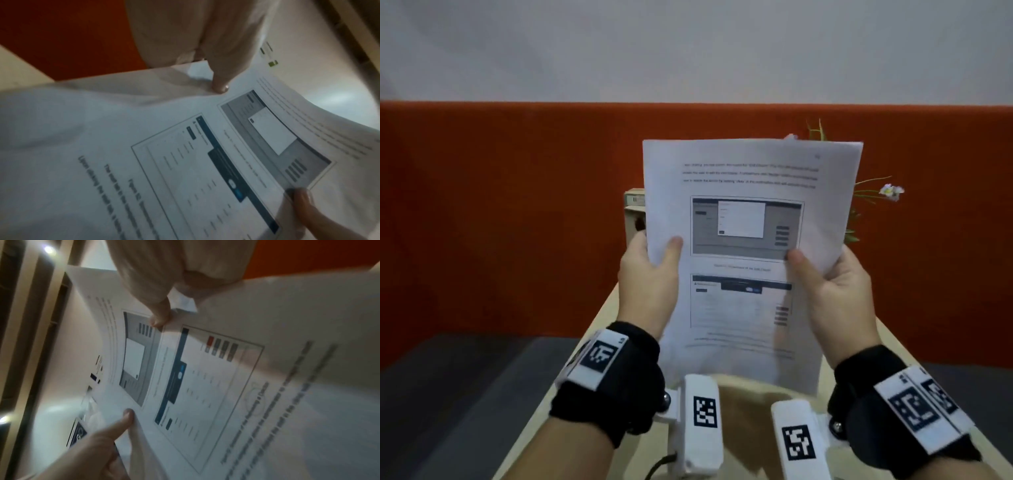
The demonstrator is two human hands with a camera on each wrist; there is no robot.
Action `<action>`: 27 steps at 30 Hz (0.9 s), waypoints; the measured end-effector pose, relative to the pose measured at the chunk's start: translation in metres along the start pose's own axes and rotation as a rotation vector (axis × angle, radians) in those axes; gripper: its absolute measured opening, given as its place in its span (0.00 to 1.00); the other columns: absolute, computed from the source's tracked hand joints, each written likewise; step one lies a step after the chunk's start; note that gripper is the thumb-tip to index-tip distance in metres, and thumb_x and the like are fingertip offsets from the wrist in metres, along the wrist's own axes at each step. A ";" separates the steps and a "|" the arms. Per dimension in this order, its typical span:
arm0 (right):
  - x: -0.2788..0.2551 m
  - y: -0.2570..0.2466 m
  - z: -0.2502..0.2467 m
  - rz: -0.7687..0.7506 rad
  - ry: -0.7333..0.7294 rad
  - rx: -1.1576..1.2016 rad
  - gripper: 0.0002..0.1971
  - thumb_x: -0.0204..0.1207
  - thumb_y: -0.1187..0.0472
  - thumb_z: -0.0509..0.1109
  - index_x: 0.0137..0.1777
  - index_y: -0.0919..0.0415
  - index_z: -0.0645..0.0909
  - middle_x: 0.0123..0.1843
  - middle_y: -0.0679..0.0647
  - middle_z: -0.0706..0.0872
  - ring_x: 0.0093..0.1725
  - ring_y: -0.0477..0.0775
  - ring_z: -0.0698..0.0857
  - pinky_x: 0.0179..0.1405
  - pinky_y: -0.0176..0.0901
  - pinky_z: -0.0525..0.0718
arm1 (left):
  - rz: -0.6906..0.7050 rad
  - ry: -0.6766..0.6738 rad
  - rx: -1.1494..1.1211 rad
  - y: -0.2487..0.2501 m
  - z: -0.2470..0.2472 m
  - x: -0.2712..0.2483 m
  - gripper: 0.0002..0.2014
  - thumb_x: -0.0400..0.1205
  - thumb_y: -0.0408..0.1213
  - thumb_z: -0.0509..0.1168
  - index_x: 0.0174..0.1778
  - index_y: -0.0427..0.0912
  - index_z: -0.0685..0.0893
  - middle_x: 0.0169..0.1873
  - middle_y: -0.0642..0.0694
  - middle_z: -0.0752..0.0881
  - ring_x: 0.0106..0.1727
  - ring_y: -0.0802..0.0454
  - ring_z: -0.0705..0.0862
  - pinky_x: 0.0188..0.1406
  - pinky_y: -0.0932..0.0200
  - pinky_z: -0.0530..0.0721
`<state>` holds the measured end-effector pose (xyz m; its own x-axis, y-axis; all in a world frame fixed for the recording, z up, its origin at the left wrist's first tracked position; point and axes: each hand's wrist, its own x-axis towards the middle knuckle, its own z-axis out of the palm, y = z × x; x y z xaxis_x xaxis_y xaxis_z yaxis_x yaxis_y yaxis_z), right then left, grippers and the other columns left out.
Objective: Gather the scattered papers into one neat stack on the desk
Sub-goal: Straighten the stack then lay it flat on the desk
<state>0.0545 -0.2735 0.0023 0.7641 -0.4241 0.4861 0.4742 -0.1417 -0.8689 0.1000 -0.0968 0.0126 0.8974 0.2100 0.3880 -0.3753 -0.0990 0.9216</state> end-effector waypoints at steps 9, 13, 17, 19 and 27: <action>0.000 -0.012 0.003 -0.077 0.026 -0.023 0.11 0.77 0.57 0.71 0.57 0.47 0.77 0.53 0.42 0.87 0.53 0.42 0.87 0.52 0.43 0.86 | 0.150 -0.015 -0.053 0.001 -0.002 -0.004 0.10 0.81 0.34 0.69 0.54 0.52 0.78 0.49 0.57 0.88 0.52 0.58 0.88 0.53 0.55 0.87; -0.002 -0.008 0.006 -0.032 0.016 -0.027 0.10 0.80 0.62 0.66 0.55 0.46 0.77 0.52 0.44 0.87 0.52 0.45 0.87 0.52 0.48 0.87 | 0.170 -0.012 -0.064 -0.005 0.002 -0.012 0.13 0.83 0.31 0.65 0.44 0.57 0.78 0.46 0.56 0.87 0.51 0.52 0.88 0.47 0.63 0.87; -0.002 -0.011 0.000 -0.040 0.011 0.044 0.09 0.80 0.62 0.65 0.56 0.48 0.78 0.52 0.43 0.88 0.49 0.39 0.88 0.40 0.33 0.87 | 0.179 0.016 -0.147 -0.008 -0.002 -0.015 0.07 0.84 0.34 0.65 0.53 0.51 0.77 0.47 0.56 0.87 0.47 0.61 0.88 0.38 0.71 0.86; -0.008 -0.004 -0.002 0.001 0.011 0.044 0.08 0.81 0.61 0.65 0.53 0.45 0.78 0.52 0.43 0.89 0.49 0.40 0.88 0.41 0.35 0.86 | 0.111 0.007 -0.140 -0.020 -0.003 -0.022 0.08 0.85 0.36 0.64 0.58 0.50 0.75 0.49 0.56 0.87 0.50 0.59 0.87 0.38 0.70 0.85; -0.014 0.007 -0.005 0.088 -0.021 0.105 0.07 0.82 0.59 0.63 0.52 0.47 0.80 0.54 0.48 0.90 0.52 0.47 0.89 0.46 0.40 0.84 | 0.020 0.051 -0.142 -0.036 -0.001 -0.030 0.09 0.88 0.40 0.57 0.62 0.49 0.77 0.50 0.56 0.87 0.53 0.56 0.86 0.53 0.55 0.84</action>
<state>0.0444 -0.2728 -0.0110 0.8132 -0.4119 0.4111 0.4471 -0.0100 -0.8944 0.0869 -0.0985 -0.0325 0.8778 0.2593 0.4029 -0.4253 0.0343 0.9044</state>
